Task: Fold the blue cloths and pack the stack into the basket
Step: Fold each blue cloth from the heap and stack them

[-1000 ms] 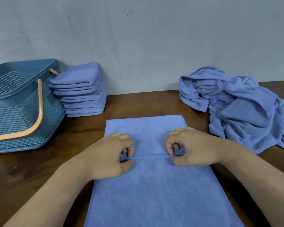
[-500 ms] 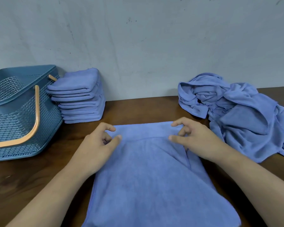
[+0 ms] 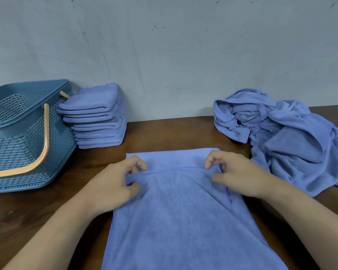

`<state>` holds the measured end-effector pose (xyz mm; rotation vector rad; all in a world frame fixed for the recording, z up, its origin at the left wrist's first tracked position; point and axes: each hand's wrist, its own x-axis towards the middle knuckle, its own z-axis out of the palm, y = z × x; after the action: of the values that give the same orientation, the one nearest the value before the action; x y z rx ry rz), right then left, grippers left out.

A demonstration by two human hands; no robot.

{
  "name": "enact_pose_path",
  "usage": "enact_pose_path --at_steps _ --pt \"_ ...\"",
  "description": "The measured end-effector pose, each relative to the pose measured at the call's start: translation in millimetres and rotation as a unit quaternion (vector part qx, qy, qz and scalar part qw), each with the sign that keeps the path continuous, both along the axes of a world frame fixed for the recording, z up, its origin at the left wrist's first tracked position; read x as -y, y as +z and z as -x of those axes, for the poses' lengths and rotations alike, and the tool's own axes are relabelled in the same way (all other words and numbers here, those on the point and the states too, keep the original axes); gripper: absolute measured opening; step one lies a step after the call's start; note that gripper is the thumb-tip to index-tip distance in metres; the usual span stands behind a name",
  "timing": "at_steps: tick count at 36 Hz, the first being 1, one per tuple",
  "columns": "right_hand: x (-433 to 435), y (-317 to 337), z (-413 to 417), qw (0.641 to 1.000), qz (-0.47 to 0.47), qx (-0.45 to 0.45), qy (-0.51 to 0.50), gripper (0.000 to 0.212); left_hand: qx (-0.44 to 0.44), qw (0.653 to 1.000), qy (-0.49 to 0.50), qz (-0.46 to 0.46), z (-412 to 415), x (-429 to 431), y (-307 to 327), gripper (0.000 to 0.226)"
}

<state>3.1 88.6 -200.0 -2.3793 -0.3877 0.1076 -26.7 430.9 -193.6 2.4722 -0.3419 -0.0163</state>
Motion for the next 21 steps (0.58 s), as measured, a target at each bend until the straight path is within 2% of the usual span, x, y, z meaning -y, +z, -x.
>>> enact_pose_path --at_steps 2,5,7,9,13,16,21 --pt "-1.6 2.7 1.2 0.998 -0.055 0.002 -0.005 0.020 -0.001 0.999 -0.001 0.043 0.1 -1.5 1.1 0.042" --pt "-4.8 9.6 0.7 0.985 -0.165 0.024 -0.034 0.017 0.008 0.984 0.009 0.176 0.4 3.2 7.4 0.038" --pt "-5.8 7.2 -3.9 0.967 -0.231 0.059 -0.087 0.019 0.048 0.962 0.069 0.260 -5.0 6.7 5.5 0.033" --pt "-7.5 -0.1 -10.6 0.956 -0.255 0.079 -0.122 0.020 0.063 0.939 0.149 0.302 -13.6 6.9 -3.4 0.034" --pt "-7.0 -17.7 -19.3 0.966 -0.226 0.058 -0.110 0.024 0.004 0.940 0.220 0.261 -23.2 3.2 -20.7 0.070" --pt "-6.0 -25.8 -18.6 0.984 -0.135 0.058 -0.099 0.026 0.003 0.958 0.181 0.224 -24.0 1.4 -25.8 0.068" --pt "-8.1 -21.8 -12.4 0.993 -0.026 0.086 -0.072 0.025 0.033 0.988 0.127 0.076 -19.9 -0.5 -25.8 0.050"
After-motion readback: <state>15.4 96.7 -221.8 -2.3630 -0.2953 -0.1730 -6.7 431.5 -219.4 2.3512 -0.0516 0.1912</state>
